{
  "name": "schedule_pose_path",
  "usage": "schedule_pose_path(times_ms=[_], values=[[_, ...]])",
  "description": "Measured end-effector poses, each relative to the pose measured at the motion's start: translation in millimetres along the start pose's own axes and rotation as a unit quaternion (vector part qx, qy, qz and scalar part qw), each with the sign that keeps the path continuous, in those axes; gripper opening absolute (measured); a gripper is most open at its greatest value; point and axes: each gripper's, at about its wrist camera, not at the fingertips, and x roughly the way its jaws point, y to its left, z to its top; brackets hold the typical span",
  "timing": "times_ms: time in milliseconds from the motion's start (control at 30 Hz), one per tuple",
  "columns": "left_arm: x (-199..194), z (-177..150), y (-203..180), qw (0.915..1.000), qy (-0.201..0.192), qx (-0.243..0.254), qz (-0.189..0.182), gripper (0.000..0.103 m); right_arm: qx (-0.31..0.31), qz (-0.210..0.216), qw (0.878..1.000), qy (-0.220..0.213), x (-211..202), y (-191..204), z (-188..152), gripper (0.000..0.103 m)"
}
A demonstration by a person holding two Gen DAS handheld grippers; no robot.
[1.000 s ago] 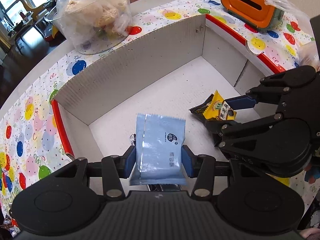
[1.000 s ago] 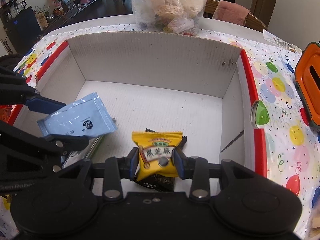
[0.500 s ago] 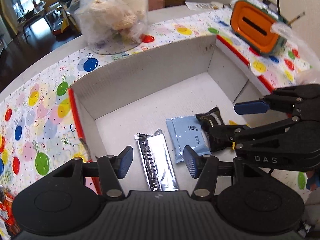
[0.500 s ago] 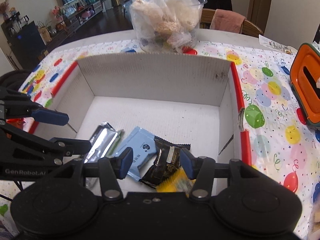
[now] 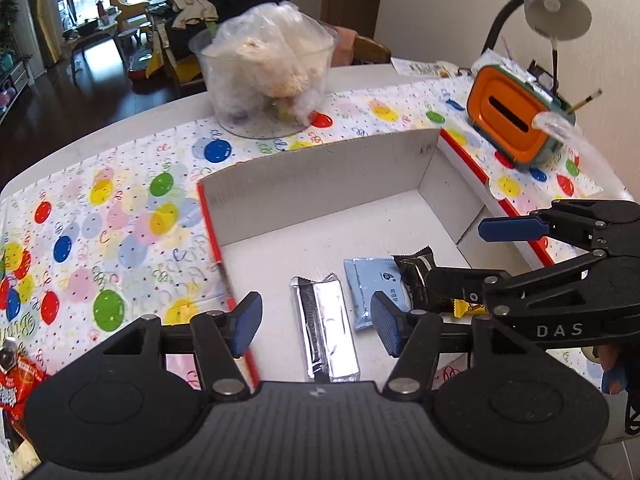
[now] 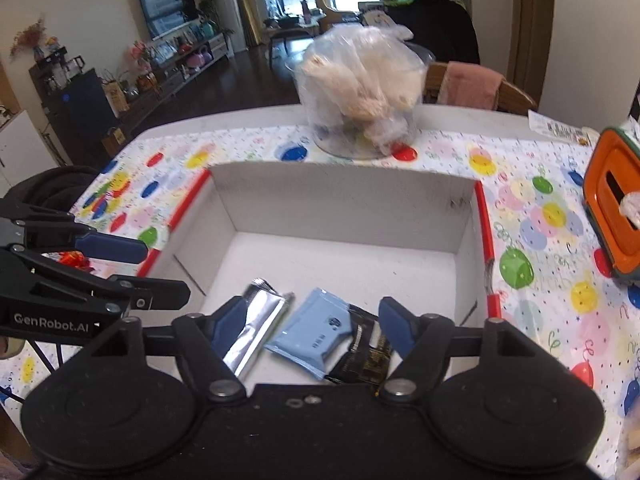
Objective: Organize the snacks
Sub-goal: 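Move both tools back toward the remaining snack bags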
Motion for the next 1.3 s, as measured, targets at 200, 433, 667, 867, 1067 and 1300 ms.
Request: schedule_pose_path(times_ms=[200, 433, 667, 867, 1067, 1300], values=[[-20.4, -10.1, 12.2, 0.9997, -0.018, -0.014, 0.007, 0.062, -0.006, 0.013, 1.000, -0.014, -9.8, 15.9, 1.6, 0.084], [-45.0, -27.6, 32.6, 0.9985, -0.043, -0.034, 0.007, 0.071, -0.012, 0.027, 0.999, -0.032, -18.9, 42.5, 0.9, 0.097], [-70.3, -48.9, 67.2, 0.9965, -0.068, -0.049, 0.005, 0.078, -0.012, 0.036, 0.998, -0.050, -25.0, 83.8, 0.7, 0.103], [-93.7, -71.3, 109.8, 0.9946, -0.085, -0.060, 0.008, 0.080, 0.001, 0.039, 0.998, -0.051, -18.8, 127.9, -0.3, 0.103], [-110.2, -96.9, 157.2, 0.9946, -0.082, -0.063, 0.001, 0.081, 0.005, 0.036, 0.999, -0.037, -3.2, 173.7, -2.6, 0.103], [-122.9, -127.5, 209.0, 0.9957, -0.076, -0.052, -0.012, 0.081, 0.020, 0.031, 0.999, -0.017, 15.6, 215.6, -3.1, 0.103]])
